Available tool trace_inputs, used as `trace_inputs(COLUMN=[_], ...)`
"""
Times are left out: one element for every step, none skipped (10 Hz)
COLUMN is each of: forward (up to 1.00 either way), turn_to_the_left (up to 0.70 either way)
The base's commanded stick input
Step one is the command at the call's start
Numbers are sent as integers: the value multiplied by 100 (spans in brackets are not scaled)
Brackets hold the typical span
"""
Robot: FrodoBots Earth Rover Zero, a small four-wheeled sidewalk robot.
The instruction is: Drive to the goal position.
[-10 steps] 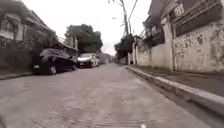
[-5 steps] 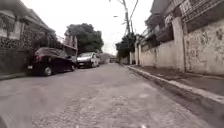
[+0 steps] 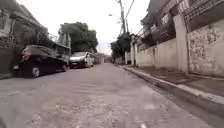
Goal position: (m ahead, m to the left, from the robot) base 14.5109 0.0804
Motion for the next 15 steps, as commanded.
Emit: trace_inputs(forward=[100,100,100,100,100,100,100,100,100,100,100,100,100,100,100], turn_to_the_left=[0,0,0,0,0,0,0,0,0,0,0,0,0,0,0])
